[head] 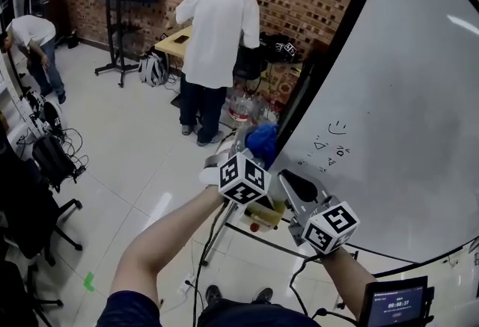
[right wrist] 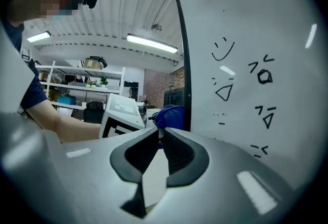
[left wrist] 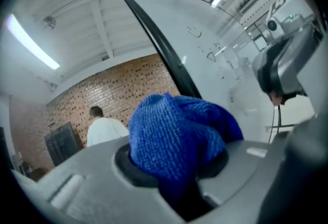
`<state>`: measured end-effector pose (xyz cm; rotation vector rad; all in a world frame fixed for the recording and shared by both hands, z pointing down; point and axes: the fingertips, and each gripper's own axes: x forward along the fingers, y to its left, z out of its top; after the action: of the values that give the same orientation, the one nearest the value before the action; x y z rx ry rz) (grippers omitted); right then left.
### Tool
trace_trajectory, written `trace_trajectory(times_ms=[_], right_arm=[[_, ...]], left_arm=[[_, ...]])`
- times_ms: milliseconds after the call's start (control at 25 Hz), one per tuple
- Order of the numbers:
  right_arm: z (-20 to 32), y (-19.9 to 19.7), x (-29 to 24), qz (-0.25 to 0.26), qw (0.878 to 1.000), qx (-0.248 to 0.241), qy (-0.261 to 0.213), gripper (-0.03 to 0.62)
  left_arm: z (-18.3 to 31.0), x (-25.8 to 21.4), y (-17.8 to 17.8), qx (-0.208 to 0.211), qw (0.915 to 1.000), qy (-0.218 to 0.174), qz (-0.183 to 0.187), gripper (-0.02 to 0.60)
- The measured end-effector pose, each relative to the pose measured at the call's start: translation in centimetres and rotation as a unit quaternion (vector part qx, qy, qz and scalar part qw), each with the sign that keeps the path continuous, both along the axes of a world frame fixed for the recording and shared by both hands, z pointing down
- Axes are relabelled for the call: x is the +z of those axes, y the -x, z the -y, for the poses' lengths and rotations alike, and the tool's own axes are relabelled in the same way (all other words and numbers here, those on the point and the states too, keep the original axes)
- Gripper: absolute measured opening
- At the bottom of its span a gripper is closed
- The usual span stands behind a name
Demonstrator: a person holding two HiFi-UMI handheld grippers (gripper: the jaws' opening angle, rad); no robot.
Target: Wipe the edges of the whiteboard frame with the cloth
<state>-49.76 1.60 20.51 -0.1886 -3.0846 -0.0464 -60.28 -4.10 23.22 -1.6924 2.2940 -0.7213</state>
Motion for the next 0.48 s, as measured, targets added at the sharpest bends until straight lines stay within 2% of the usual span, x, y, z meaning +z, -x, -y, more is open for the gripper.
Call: trace_trajectory(times_ms=[80, 240, 480], right_arm=[[0.5, -0.1, -0.9, 0.009, 1.0, 0.003, -0.007, 0.04], [0.0, -0.3, -2.5, 0.025, 1.0, 0.002, -0.017, 0.037], [0.7, -0.5, -4.5, 0.035, 0.998, -0.004, -0.042, 0.037]], left_arm=[[0.8, -1.0, 0.1, -0.003, 0.9999, 0.005, 0.012, 0.127], [0.5, -1.9, 0.7, 0.0, 1.0, -0.001, -0.005, 0.129], [0.9, -4.6, 0.7, 0.0, 0.9999, -0.016, 0.001, 0.129]])
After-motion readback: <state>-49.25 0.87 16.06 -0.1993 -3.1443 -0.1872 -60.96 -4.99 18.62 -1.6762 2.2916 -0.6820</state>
